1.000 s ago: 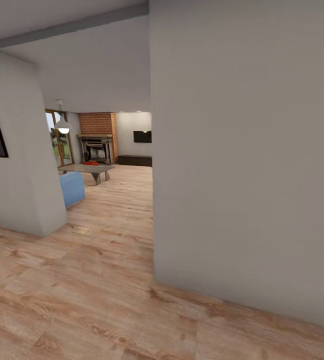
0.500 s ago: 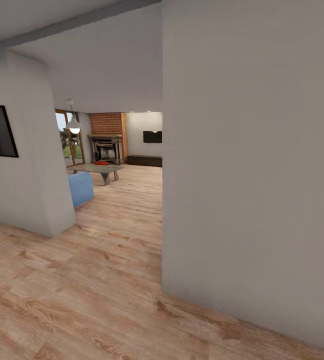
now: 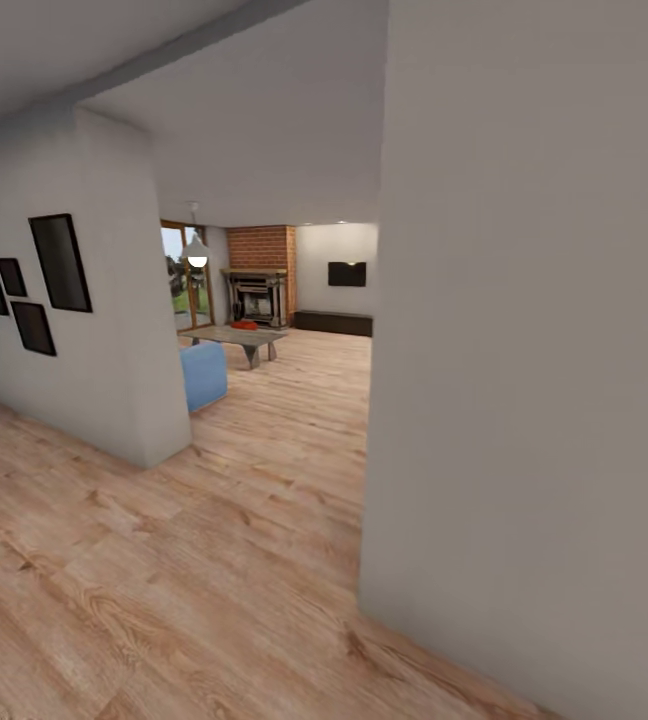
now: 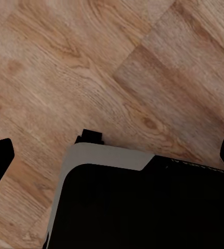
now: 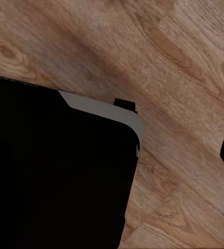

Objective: Move the two storage containers from the living room to the garage. In the garage, place one container on the floor and stack the other container on top of it (either order is fine).

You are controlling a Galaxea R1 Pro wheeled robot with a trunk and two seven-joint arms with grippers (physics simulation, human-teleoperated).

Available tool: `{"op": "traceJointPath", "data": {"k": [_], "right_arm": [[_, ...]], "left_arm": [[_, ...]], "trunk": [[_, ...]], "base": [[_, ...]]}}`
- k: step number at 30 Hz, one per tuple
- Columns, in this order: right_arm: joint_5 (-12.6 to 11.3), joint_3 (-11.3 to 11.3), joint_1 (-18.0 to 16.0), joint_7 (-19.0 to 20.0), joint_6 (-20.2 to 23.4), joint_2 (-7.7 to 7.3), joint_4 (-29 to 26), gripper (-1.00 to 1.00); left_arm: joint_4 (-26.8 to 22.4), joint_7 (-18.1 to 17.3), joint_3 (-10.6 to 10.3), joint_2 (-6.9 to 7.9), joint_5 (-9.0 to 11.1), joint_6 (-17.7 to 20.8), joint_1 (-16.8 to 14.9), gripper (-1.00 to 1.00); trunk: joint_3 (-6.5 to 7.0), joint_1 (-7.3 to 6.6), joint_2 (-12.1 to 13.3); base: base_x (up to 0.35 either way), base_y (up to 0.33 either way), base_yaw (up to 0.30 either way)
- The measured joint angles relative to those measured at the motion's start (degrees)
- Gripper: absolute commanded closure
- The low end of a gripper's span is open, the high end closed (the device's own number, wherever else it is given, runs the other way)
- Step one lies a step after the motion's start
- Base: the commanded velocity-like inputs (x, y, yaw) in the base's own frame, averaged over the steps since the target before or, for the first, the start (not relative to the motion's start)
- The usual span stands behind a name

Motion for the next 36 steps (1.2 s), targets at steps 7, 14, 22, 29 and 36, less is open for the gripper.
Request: {"op": "traceJointPath", "data": {"k": [7,14,22,29,36], "right_arm": [[0.0,0.0,0.0,0.0,0.0,-0.01,0.0,-1.00],[0.0,0.0,0.0,0.0,0.0,-0.04,0.0,-1.00],[0.0,0.0,0.0,0.0,0.0,-0.04,0.0,-1.00],[0.0,0.1,0.0,0.0,0.0,-0.08,0.0,-1.00],[0.0,0.1,0.0,0.0,0.0,-0.08,0.0,-1.00]], "left_arm": [[0.0,0.0,0.0,0.00,0.0,0.0,0.0,-1.00],[0.0,0.0,0.0,0.00,0.0,0.0,0.0,-1.00],[0.0,0.0,0.0,-0.07,0.0,0.0,0.0,-1.00],[0.0,0.0,0.0,0.00,0.0,0.1,0.0,-1.00],[0.0,0.0,0.0,0.01,0.1,0.1,0.0,-1.00]], "trunk": [[0.00,0.00,0.0],[0.00,0.00,0.0],[0.00,0.00,0.0],[0.00,0.00,0.0],[0.00,0.00,0.0]], "base": [[0.323,0.000,0.292],[0.323,0.000,0.296],[0.323,0.000,0.296],[0.323,0.000,0.296],[0.323,0.000,0.296]]}}
